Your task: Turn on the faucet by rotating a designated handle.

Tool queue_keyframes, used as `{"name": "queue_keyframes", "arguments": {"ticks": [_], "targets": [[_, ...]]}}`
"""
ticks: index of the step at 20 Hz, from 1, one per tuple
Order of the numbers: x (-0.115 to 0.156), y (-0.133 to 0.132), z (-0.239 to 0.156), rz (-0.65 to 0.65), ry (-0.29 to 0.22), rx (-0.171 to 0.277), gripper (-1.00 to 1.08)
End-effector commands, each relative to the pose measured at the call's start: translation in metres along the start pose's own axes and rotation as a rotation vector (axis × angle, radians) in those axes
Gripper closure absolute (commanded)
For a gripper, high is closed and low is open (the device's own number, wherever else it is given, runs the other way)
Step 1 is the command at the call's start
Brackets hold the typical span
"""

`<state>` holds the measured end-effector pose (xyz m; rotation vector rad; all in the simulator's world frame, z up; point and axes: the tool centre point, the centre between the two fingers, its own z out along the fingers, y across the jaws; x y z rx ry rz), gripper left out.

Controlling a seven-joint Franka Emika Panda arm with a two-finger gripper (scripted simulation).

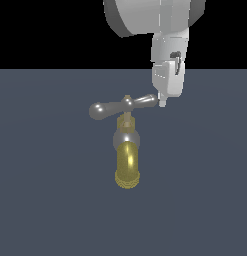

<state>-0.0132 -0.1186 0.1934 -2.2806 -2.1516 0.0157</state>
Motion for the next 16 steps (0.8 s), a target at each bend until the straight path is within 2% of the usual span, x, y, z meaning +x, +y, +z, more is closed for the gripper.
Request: {"name": "queue_keyframes", "arguments": {"ticks": [1,13,14,15,16], "targets": [[0.023,0.013,-0.001,-0.029,0.004,-0.006,1.08],[0.051,0.050,-0.003,-0.033,0.003,-0.011,1.08],[0.051,0.050,-0.003,-0.033,0.003,-0.011,1.08],[0.027,0.043,-0.001,0.001,-0.006,-0.004,1.08],[0.035,0.044,-0.001,-0.001,-0.005,-0.004,1.08]]}}
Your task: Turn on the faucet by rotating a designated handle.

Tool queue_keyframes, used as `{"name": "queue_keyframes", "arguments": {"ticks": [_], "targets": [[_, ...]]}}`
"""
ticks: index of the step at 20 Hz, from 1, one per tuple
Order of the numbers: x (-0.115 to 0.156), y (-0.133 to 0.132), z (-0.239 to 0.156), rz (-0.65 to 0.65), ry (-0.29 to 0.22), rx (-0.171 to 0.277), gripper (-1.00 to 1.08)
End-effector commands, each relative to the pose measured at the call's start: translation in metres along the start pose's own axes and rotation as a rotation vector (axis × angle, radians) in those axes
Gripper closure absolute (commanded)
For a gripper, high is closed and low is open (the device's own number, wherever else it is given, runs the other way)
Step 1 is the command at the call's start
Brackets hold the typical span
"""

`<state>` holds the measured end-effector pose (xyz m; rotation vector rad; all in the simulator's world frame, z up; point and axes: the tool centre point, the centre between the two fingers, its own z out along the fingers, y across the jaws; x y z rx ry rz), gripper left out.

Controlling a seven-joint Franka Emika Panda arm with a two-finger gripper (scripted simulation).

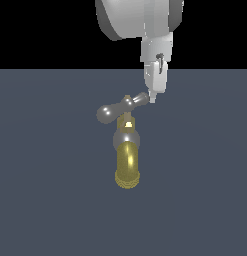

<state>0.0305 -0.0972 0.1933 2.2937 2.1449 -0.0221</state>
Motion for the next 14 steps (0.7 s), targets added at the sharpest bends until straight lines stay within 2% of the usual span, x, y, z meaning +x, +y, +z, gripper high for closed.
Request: {"name": "queue_keyframes", "arguments": {"ticks": [1,13,14], "targets": [[0.019,0.003,-0.001,-0.012,0.003,-0.002,1.08],[0.112,0.016,-0.004,-0.041,0.011,-0.009,1.08],[0.112,0.016,-0.004,-0.041,0.011,-0.009,1.08]]}}
